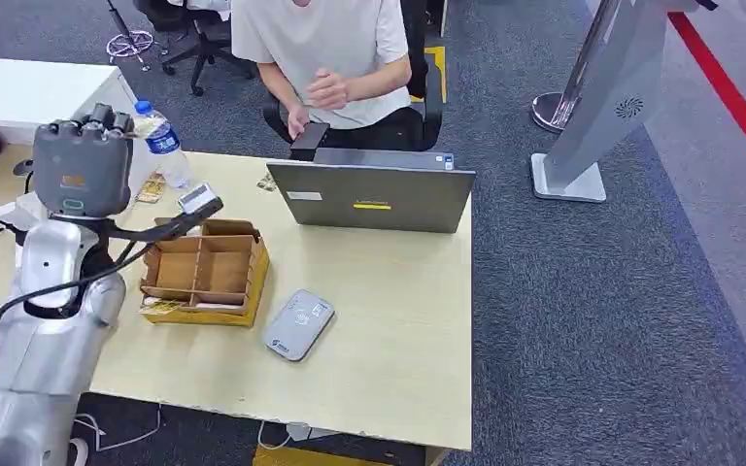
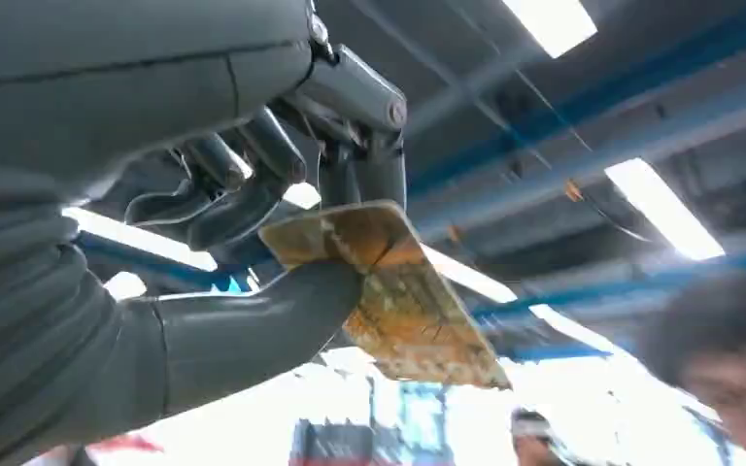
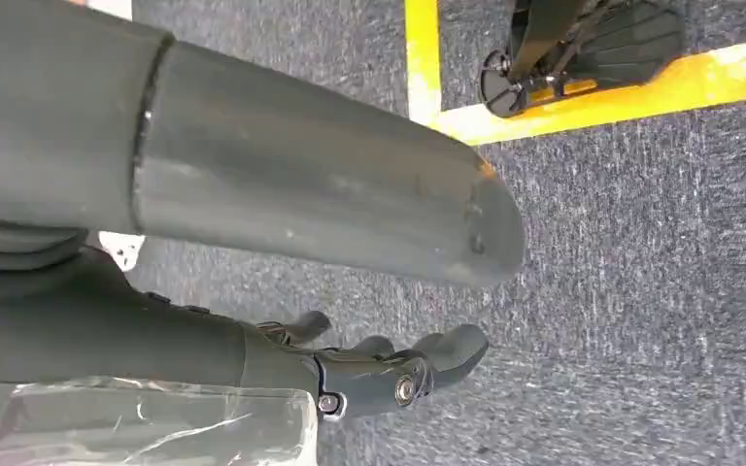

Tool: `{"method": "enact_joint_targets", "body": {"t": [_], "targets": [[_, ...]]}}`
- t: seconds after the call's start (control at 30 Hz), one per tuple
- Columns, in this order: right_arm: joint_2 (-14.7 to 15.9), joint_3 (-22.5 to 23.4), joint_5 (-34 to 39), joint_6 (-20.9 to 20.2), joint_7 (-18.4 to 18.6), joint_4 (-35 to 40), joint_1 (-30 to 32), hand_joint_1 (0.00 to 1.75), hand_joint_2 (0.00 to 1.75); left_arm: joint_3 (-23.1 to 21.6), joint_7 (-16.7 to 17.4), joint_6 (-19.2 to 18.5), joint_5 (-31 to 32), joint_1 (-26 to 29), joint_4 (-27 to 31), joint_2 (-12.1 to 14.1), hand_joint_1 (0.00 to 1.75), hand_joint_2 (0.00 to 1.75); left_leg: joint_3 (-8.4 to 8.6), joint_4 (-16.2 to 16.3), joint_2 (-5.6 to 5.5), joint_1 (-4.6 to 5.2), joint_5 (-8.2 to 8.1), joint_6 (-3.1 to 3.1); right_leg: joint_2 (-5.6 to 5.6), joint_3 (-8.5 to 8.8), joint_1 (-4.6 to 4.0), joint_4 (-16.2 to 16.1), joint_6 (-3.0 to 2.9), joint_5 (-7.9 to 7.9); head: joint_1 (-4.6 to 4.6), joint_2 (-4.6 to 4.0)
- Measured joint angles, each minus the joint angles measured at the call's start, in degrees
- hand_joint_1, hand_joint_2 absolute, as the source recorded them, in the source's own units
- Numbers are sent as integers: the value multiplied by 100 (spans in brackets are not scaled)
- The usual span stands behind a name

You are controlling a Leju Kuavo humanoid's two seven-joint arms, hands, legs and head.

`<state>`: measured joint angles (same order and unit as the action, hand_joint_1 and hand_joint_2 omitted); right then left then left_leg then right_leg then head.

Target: Pass the card to the sensor for recognition and then transmit it.

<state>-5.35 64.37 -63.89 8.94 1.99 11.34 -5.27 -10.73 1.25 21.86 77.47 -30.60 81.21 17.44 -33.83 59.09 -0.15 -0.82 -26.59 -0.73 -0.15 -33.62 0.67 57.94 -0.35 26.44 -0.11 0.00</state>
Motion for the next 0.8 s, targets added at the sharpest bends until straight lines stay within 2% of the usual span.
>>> {"method": "enact_joint_targets", "body": {"t": [0.13, 0.3, 0.43, 0.8], "targets": [[17, -103, -83, -54, 0, 0, -6, 0, 0, 0, 2, 288, 295, -772, -1278, -7, 175, 175, 2, 0, 15, 0, 1, 0, 15, -3, 0, 2, 0, -1, -4, 0], [24, -118, -83, -57, 0, 0, -6, 0, 0, 0, 2, 299, 312, -1203, -2028, -31, 175, 175, -1, 0, 20, 0, 0, 0, 24, -9, 0, 2, 2, -2, -4, 0], [26, -142, -83, -57, 0, 0, -6, 0, 0, 0, 2, 303, 319, -1307, -2300, -52, 175, 175, -4, 0, 21, 0, -1, -1, 24, -13, 0, 2, 2, -1, -6, 0], [28, -168, -83, -57, 0, 0, -5, 0, 0, -2, 2, 314, 319, -1373, -2514, -85, 175, 175, -8, 0, 22, 0, -1, -1, 25, -17, 0, 2, 2, -2, -4, 0]]}}
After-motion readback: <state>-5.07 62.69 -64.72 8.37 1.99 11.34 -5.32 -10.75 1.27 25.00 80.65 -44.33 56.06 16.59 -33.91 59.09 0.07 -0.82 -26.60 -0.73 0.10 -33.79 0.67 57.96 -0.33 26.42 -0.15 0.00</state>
